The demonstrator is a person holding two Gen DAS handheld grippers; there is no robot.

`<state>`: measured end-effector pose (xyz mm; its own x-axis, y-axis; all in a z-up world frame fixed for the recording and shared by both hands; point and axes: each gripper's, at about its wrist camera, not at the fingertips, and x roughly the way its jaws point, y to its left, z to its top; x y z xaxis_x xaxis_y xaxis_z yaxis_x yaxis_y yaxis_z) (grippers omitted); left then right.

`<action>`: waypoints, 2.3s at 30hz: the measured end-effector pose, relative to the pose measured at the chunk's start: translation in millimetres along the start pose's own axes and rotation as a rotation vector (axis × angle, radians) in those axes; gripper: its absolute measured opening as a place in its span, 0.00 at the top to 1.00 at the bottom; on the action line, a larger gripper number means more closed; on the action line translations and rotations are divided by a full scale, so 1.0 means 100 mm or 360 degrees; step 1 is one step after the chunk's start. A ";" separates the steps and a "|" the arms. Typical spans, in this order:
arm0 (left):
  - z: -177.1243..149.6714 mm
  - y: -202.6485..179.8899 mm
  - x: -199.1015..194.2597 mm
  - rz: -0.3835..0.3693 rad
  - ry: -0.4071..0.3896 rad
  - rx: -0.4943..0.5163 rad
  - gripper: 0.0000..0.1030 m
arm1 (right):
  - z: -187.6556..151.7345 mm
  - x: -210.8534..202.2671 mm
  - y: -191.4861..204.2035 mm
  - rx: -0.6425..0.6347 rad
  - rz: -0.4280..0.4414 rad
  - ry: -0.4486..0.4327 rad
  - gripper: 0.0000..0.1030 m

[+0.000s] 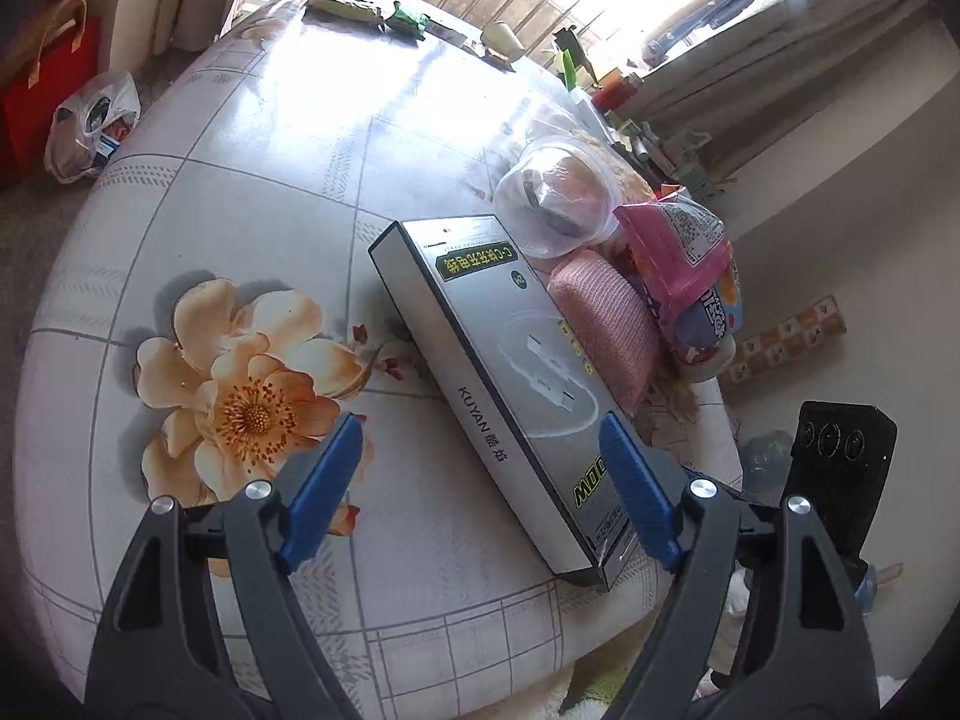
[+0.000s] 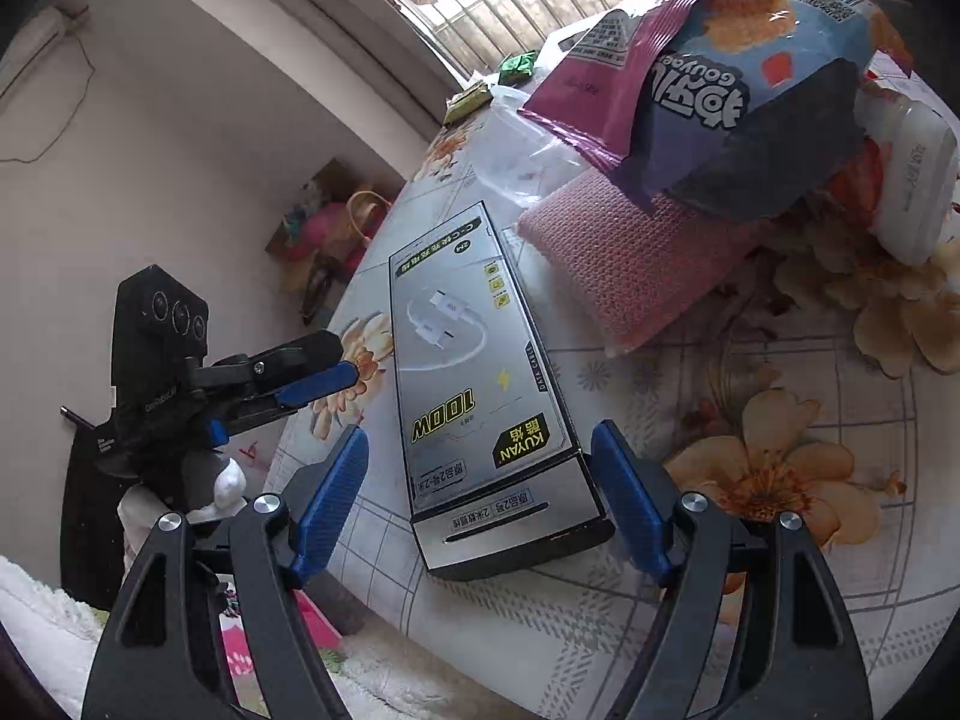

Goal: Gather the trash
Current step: 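Move the left gripper back to the table and grasp the silver cable box, then grasp the pink-and-blue snack bag with the right gripper while the left holds the box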

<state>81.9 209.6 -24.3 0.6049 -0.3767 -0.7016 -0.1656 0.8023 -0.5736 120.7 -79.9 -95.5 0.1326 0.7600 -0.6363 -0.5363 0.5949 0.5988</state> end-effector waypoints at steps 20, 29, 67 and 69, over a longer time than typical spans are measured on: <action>0.24 -0.36 0.40 0.0543 -0.0020 0.0273 0.13 | -0.28 -0.47 0.05 -0.0054 -0.0220 -0.0112 0.27; 0.14 -0.45 0.67 0.0718 0.0020 0.0478 0.13 | 0.05 -1.11 -0.18 0.0093 -0.0333 -0.0467 0.27; 0.06 -0.30 0.44 0.0579 -0.0068 0.0466 0.16 | 1.24 -0.98 -1.21 0.0687 -0.0055 -0.0588 0.77; 0.07 -0.29 0.42 0.0564 -0.0072 0.0453 0.16 | 1.23 -1.02 -1.15 0.0664 -0.0028 -0.0603 0.79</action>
<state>117.2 174.2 -34.3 0.5837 -0.0405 -0.8109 -0.1517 0.9757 -0.1580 271.2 -193.9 -39.5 0.4702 0.7439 -0.4748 -0.1661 0.6030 0.7802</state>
